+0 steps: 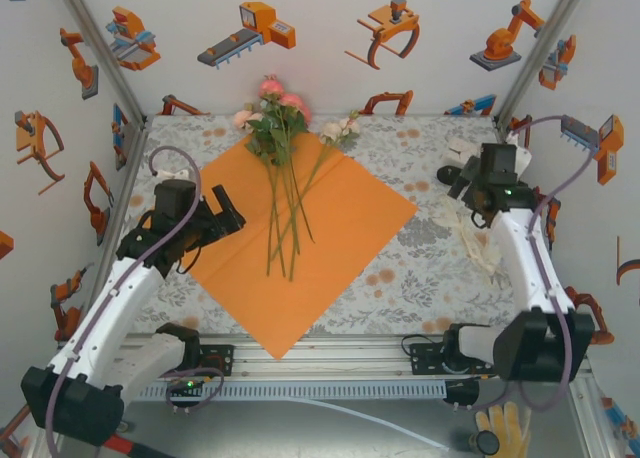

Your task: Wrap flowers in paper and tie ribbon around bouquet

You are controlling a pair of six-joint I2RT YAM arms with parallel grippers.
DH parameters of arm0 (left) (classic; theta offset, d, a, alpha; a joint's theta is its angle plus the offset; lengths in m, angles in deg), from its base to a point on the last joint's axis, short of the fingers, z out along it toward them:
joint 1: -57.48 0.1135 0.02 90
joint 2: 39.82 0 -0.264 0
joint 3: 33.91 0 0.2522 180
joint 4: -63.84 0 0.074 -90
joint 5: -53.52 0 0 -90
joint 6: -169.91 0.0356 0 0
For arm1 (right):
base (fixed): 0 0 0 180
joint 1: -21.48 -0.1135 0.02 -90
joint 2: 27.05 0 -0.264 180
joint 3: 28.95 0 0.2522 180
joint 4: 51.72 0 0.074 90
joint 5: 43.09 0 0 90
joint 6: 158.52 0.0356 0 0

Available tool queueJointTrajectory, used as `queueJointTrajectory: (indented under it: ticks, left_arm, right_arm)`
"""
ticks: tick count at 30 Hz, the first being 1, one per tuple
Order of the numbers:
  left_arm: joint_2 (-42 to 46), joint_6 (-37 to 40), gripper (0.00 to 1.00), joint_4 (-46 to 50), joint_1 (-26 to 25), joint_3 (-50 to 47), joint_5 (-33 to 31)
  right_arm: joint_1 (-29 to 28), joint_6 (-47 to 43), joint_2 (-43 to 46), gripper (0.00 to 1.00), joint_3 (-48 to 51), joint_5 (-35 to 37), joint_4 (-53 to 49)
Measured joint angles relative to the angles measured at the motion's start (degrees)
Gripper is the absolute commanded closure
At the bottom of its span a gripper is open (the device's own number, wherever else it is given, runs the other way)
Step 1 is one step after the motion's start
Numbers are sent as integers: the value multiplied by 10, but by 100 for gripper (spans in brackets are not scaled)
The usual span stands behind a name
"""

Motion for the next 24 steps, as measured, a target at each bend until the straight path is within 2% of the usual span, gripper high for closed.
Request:
queueJointTrajectory:
  ticks: [3, 5, 6, 12, 16, 21, 24]
  left_arm:
    - [-24, 0, 3, 6, 53, 10, -14]
    - [-45, 0, 3, 15, 94, 23, -24]
    - [-54, 2, 3, 18, 111, 29, -27]
    - [-96, 12, 3, 45, 202, 64, -8]
    - [-97, 28, 3, 71, 226, 79, 21]
    - [-96, 45, 3, 100, 233, 88, 34]
    - [-94, 51, 3, 111, 235, 88, 41]
  right_arm:
    - [-19, 15, 45, 29, -15, -82, 33]
    - [-74, 10, 49, 29, -21, -123, 55]
    - [-116, 2, 44, 29, -20, -137, 65]
    - [-467, -108, -12, 29, 51, -181, 142]
    - [-653, -191, -72, 30, 97, -184, 171]
    - [-805, -246, -122, 30, 162, -180, 268]
    - [-858, -256, -173, 32, 160, -160, 306]
